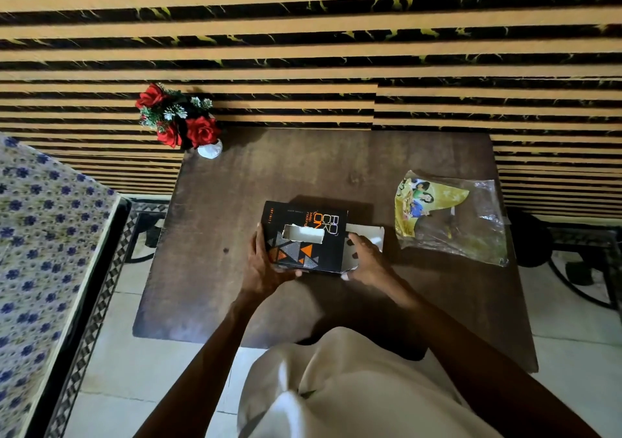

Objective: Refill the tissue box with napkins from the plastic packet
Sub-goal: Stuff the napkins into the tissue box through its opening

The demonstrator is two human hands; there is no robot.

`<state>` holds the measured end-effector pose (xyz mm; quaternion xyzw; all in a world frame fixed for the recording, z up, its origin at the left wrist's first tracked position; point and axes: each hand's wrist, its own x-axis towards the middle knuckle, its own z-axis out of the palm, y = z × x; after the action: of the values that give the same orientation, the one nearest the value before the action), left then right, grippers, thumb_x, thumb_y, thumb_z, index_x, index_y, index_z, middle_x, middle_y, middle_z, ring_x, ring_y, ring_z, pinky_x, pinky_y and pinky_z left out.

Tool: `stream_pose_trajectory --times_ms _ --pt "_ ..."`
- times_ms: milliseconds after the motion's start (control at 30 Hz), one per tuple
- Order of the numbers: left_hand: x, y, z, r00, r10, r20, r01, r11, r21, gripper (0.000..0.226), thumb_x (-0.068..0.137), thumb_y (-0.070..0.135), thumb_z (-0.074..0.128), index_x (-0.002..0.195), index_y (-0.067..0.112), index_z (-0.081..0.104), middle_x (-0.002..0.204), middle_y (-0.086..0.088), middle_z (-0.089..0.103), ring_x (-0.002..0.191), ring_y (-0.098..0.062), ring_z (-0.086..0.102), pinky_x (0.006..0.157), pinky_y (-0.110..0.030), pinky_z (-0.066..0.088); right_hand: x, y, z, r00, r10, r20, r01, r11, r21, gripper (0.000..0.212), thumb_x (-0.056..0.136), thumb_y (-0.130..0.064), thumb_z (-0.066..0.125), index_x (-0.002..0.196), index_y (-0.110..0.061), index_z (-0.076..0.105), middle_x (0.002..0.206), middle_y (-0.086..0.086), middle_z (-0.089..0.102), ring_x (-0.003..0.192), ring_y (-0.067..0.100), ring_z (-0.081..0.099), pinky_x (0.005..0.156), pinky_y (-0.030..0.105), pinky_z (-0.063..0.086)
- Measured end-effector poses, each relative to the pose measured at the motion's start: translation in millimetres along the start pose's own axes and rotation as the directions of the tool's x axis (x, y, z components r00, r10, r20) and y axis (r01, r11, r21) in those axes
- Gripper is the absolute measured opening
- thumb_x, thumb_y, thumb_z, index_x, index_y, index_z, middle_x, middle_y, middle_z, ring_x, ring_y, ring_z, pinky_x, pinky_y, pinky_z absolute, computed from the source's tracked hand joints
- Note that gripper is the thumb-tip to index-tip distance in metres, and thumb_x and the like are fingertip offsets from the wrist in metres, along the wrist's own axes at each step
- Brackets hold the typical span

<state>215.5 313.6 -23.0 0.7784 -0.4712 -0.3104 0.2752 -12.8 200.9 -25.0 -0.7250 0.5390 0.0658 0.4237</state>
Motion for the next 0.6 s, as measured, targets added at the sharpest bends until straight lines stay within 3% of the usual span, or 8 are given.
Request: stream_pose_trajectory --times_ms 100,267,433,500,600 --pt "-1.7 2.9 1.9 1.0 -0.016 0.002 0.016 0.999 -0.029 0.148 0.042 0.082 0.071 0.152 0.009 0.003 0.151 -0.015 0.024 0.135 -0.03 0.039 0.105 -0.037 0.043 -2.9 2.9 5.6 0.998 0.01 -0.063 -0.009 1.0 0.018 0.09 0.069 -0.02 0.083 0.145 -0.017 0.035 0.143 0.009 0.048 0.127 0.028 0.049 0.1 0.038 0.046" --pt "-5.0 4.7 5.9 1.0 -0.029 -0.005 0.029 1.0 -0.01 0.142 0.045 0.068 0.077 0.152 0.013 0.003 0.152 -0.011 0.024 0.135 -0.031 0.039 0.107 -0.045 0.045 -6.8 11.7 4.2 0.964 0.05 -0.263 -0.017 0.992 0.126 0.053 0.073 -0.009 0.076 0.122 -0.021 0.06 0.122 0.007 0.063 0.11 0.024 0.06 0.09 0.035 0.053" --pt "-3.9 8.1 3.4 0.997 -0.075 -0.027 0.072 0.992 -0.105 0.127 0.055 0.065 0.077 0.152 0.019 0.009 0.151 -0.006 0.026 0.138 -0.024 0.035 0.11 -0.044 0.041 0.9 18.5 1.4 0.931 0.174 -0.319 -0.088 0.96 0.268 0.037 0.075 -0.013 0.077 0.11 -0.013 0.063 0.108 0.01 0.07 0.099 0.027 0.068 0.082 0.035 0.056" --pt "-1.9 10.2 1.9 0.994 -0.095 -0.046 0.087 0.986 -0.143 0.117 0.061 0.059 0.078 0.151 0.018 0.014 0.148 -0.009 0.029 0.137 -0.022 0.036 0.11 -0.044 0.041 2.6 15.4 0.3 0.925 0.233 -0.302 -0.134 0.94 0.315 0.042 0.075 -0.019 0.078 0.111 -0.01 0.059 0.103 0.012 0.072 0.097 0.028 0.068 0.077 0.029 0.053" --pt "3.8 10.8 1.9 0.995 -0.076 -0.058 0.069 0.991 -0.114 0.111 0.066 0.042 0.085 0.15 0.013 0.018 0.147 -0.013 0.031 0.135 -0.024 0.037 0.107 -0.035 0.04 4.5 8.8 0.2 0.914 0.251 -0.319 -0.135 0.929 0.344 0.085 0.064 -0.02 0.086 0.134 -0.013 0.038 0.126 0.015 0.057 0.114 0.03 0.055 0.084 0.036 0.051"
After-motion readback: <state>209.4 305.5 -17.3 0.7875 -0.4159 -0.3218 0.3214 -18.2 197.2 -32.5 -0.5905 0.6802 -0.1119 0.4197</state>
